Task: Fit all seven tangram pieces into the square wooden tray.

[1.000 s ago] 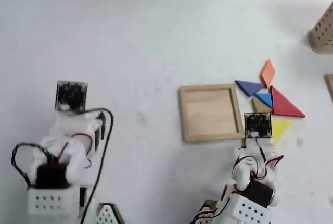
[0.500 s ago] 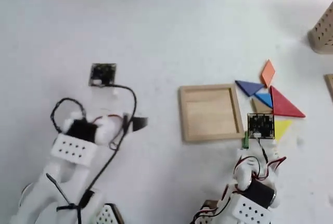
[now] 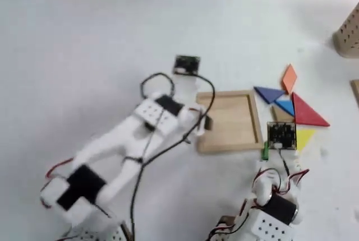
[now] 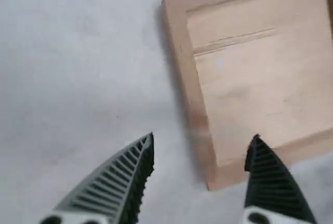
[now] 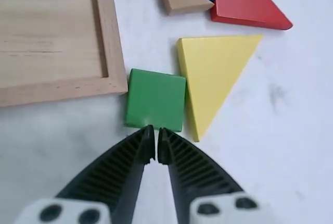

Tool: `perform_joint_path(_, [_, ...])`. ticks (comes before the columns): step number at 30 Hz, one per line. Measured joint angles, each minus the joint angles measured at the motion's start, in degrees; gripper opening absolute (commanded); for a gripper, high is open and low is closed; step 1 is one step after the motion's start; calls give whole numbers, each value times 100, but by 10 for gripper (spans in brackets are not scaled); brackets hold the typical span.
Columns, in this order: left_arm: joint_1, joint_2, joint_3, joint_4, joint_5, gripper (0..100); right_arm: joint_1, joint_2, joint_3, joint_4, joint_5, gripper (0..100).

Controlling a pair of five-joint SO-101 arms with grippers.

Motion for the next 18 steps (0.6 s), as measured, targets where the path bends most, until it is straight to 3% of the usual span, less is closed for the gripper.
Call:
perform_joint_path(7, [18,1538,-976,0,413,283,9,0,0,0,237,25])
perform_joint_path(12, [35,1952,-1310,202,440,168,9,0,9,0,237,25])
perform_joint_path(16, [70,1987,-1521,378,440,13,9,0,9,0,237,25])
perform_joint_path(18, [44,1960,-1530,396,413,37,9,0,9,0,237,25])
